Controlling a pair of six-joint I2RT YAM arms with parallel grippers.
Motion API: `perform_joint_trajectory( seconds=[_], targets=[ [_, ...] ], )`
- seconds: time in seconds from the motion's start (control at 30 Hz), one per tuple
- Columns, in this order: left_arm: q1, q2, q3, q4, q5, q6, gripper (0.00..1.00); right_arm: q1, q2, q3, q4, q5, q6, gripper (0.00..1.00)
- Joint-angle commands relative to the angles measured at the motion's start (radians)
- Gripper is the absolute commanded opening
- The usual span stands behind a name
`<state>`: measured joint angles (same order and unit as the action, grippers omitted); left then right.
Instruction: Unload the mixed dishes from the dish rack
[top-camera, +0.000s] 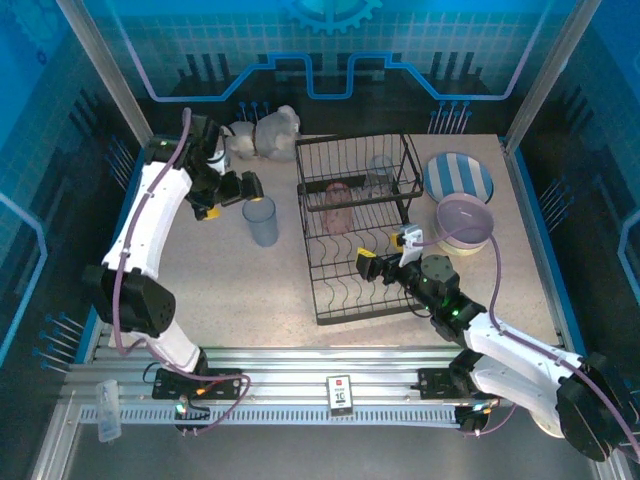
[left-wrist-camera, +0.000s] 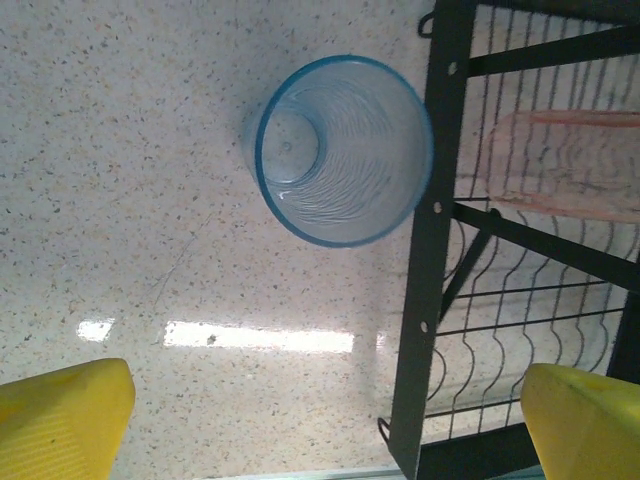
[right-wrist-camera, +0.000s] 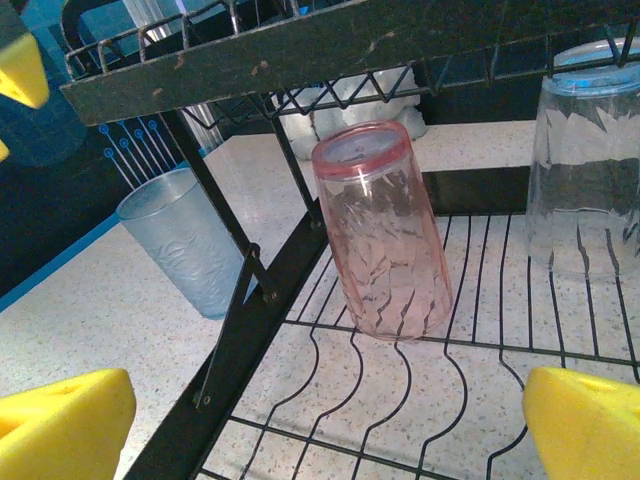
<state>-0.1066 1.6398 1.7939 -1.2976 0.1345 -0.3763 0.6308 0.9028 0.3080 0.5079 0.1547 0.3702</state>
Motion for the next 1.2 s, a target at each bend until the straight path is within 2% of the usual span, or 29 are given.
perform_joint_trajectory(
  seconds=[0.0,0.13,0.33,0.57,0.67,0.77,0.97,1.17],
  targets=[
    [0.012,-0.090,-0.026,0.049,0.056,-0.065,0.99,-0.013,0.001,-0.017,0.066,0.020,-0.055,1.00],
    [0.012,-0.223,-0.154,0.212,0.117,-0.146,0.99,-0.015,0.006,-0.035,0.078,0.027,-0.117,1.00],
    [0.011,-0.429,-0.329,0.430,0.142,-0.220,0.99,-0.022,0.076,-0.068,0.165,0.036,-0.174,1.00],
    [0.000,-0.613,-0.537,0.641,0.246,-0.359,0.99,-0.033,0.337,-0.064,0.434,0.040,-0.220,1.00],
    [-0.036,-0.695,-0.616,0.719,0.214,-0.397,0.99,-0.034,0.484,-0.028,0.569,0.035,-0.232,1.00],
    [-0.078,-0.727,-0.637,0.721,0.184,-0.400,0.99,-0.037,0.633,0.015,0.709,0.042,-0.233,1.00],
    [-0.148,-0.732,-0.589,0.608,0.109,-0.381,0.99,-0.037,0.853,0.093,0.894,0.080,-0.238,1.00],
    [-0.154,-0.752,-0.582,0.559,0.081,-0.387,0.99,-0.028,0.915,0.148,0.914,0.089,-0.239,1.00]
  ],
)
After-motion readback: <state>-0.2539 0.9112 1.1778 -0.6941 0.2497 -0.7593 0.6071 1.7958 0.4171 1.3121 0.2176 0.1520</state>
